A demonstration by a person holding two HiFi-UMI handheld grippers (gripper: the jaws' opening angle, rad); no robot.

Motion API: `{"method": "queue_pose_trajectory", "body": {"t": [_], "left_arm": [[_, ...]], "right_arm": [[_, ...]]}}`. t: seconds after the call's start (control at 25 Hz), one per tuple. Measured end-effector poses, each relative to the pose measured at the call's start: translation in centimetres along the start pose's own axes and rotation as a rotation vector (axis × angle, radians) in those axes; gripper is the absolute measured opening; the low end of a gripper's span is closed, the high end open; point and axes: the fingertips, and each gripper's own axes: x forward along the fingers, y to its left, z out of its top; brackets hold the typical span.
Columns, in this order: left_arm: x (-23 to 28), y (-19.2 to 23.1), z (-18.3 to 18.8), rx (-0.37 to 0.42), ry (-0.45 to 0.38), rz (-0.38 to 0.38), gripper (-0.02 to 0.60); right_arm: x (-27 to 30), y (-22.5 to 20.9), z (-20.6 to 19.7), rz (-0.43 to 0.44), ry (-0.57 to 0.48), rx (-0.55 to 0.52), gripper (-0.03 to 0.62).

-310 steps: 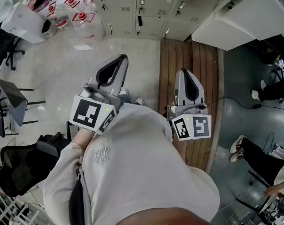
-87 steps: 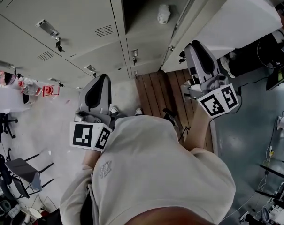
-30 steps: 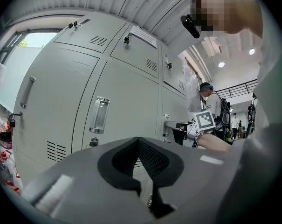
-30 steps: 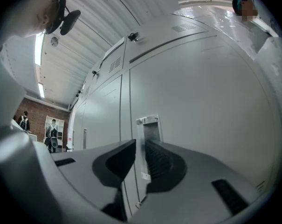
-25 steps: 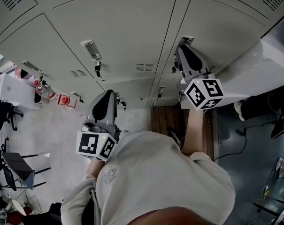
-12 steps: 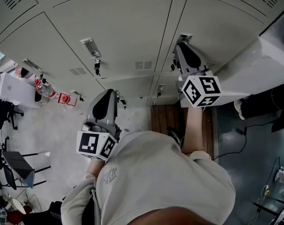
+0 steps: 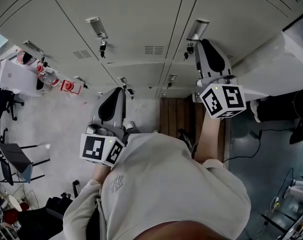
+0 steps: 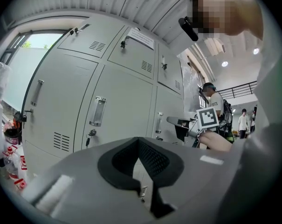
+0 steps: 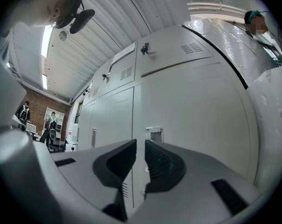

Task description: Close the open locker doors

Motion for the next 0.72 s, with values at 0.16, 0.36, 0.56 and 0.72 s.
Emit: {"method": "queue_pose_trajectory", "body": {"t": [0.16, 0.36, 0.56, 0.72], "left_arm": [[-1.2, -1.4, -1.3, -0.011, 0.024, 0.000, -0.002], [-2.8, -2.2, -2.6, -0.026, 0.041, 0.006, -0.002], [-4.0, -2.4, -2.7, -0.031, 0.042, -0.012, -0.002], [-4.4, -2.3, -2.4, -0.035, 0.042, -0.053, -0.002]], "right_arm": [[-3.2, 2.0, 0.4, 0.042, 0.000, 0.002, 0.041], [-7.7, 4.2, 0.2, 0.068, -0.009, 0.047, 0.021], [-11.5, 5.9, -1.2, 0.025, 0.025, 0.052, 0.015], [-12.5, 8.2, -2.7, 0.012, 0.073, 0.054, 0.014]]}}
